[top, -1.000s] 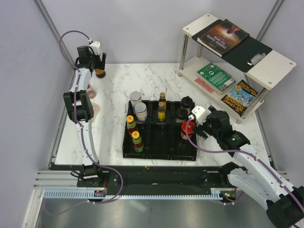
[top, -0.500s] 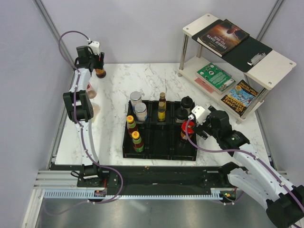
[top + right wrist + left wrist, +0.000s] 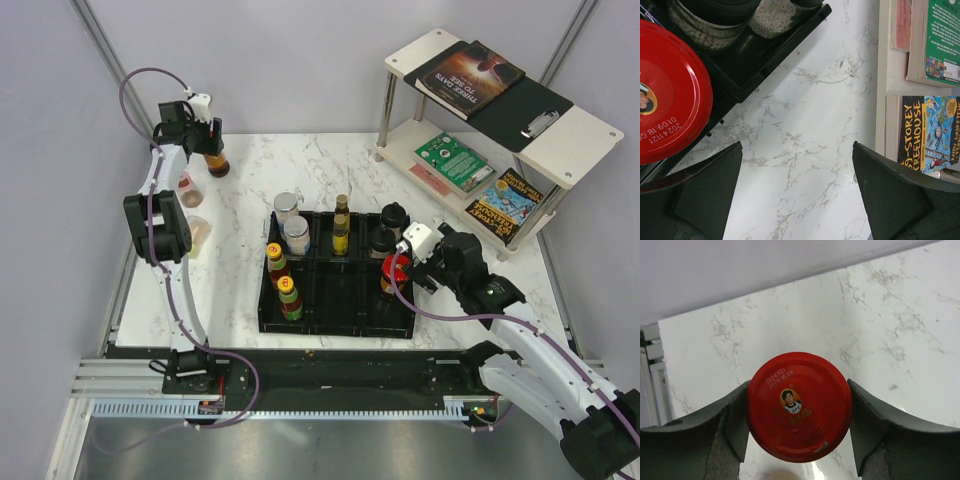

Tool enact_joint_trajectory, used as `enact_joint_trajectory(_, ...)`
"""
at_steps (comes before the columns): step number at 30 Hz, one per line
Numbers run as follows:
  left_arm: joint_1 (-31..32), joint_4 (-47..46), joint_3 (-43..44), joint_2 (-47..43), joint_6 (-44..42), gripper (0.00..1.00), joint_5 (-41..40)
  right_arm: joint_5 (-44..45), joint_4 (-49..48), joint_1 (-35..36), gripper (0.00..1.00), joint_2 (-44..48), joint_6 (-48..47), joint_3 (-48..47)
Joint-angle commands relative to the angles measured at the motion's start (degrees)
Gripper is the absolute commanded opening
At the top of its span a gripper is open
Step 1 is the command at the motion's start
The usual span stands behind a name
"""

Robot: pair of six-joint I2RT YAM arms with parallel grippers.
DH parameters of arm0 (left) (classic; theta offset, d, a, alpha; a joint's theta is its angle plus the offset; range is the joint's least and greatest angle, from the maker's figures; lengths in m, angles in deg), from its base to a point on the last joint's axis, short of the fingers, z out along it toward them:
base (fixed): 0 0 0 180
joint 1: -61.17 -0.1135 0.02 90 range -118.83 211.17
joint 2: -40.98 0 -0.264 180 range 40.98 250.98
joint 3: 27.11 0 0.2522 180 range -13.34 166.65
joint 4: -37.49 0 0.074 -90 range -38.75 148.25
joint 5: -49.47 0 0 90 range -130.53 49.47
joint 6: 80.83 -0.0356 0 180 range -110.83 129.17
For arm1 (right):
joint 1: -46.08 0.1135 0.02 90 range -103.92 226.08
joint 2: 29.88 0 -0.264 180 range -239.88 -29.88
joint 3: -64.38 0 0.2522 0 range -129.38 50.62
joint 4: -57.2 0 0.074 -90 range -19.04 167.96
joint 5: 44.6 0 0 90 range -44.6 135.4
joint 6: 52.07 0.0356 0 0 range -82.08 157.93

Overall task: Organize the condiment bottles
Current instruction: Pick up the bottle from the corner of the board, then place the bottle at the center of the board.

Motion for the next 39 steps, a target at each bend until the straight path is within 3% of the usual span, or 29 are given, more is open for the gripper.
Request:
enact_joint_trajectory(1, 0.25, -0.21, -2.74, -12.56, 2.18, 0.02, 5.54, 0.06, -0.96, -0.18, 0.98, 0.01, 0.04, -0.08)
enact_joint_trajectory(17, 3.77, 7.88, -23.05, -35.43, -5.45, 0.02, 16.35, -0.65, -0.43, -0.27, 0.98, 0.71, 0.22, -0.25)
enact_joint_trajectory(26, 5.53, 13.6, -26.12, -40.88, -8.62, 0.02, 18.2, -0.91, -0.26, -0.27, 0.98, 0.97, 0.3, -0.34)
enact_joint_trajectory(39, 5.7, 11.66, -42.11, -44.57, -17.67, 0.02, 20.75, -1.79, 0.18, -0.27, 0.98, 1.68, 0.31, -0.52)
